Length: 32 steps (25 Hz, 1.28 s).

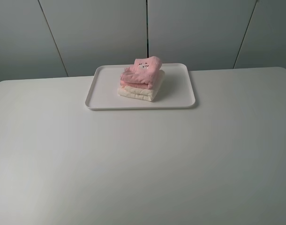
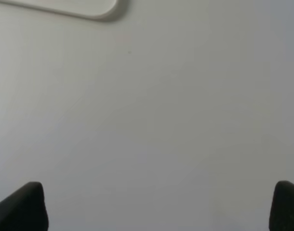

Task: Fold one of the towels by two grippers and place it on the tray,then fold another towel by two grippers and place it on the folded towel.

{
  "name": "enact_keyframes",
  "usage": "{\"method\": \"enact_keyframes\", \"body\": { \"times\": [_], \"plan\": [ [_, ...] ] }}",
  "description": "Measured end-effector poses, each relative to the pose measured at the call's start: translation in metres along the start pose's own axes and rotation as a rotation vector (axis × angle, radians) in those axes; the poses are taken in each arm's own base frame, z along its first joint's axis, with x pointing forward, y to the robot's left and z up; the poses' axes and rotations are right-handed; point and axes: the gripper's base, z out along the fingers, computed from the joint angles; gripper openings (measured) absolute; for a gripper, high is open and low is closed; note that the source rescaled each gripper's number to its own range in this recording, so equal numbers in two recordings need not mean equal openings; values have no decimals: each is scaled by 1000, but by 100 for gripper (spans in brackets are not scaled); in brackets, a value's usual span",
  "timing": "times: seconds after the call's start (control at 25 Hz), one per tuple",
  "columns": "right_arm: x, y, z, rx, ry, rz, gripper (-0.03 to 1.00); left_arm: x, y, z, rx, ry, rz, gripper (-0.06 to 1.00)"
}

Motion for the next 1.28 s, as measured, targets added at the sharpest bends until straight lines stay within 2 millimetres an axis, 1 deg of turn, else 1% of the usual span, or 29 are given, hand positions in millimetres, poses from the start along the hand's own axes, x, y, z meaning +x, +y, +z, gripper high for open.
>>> {"method": "enact_keyframes", "body": {
  "times": [0.12,0.32,0.6,0.84,0.96,1.04,1.12,1.2,1.28],
  "plan": [
    [15,-1,-18,6,-70,5,100,27,-2,-5,-18,-12,-21,91],
    [33,-1,-35,1,-170,45,100,70,-8,-11,-21,-81,-43,91],
    [57,-1,-54,-1,-311,55,100,113,-14,-26,-41,-293,-38,91],
    [77,-2,-65,3,-415,54,100,137,-18,-39,-52,-456,-38,91],
    [90,-2,-62,10,-445,34,100,139,-18,-39,-39,-452,-73,91],
    [98,-3,-55,15,-440,24,100,139,-19,-39,-33,-453,-84,91],
    [100,-3,-44,24,-406,16,100,140,-19,-39,-29,-455,-94,91],
    [103,-3,-28,27,-347,12,100,139,-19,-39,-31,-469,-100,91],
    [106,-3,-20,28,-313,9,100,137,-18,-37,-38,-492,-102,91]
  ]
}}
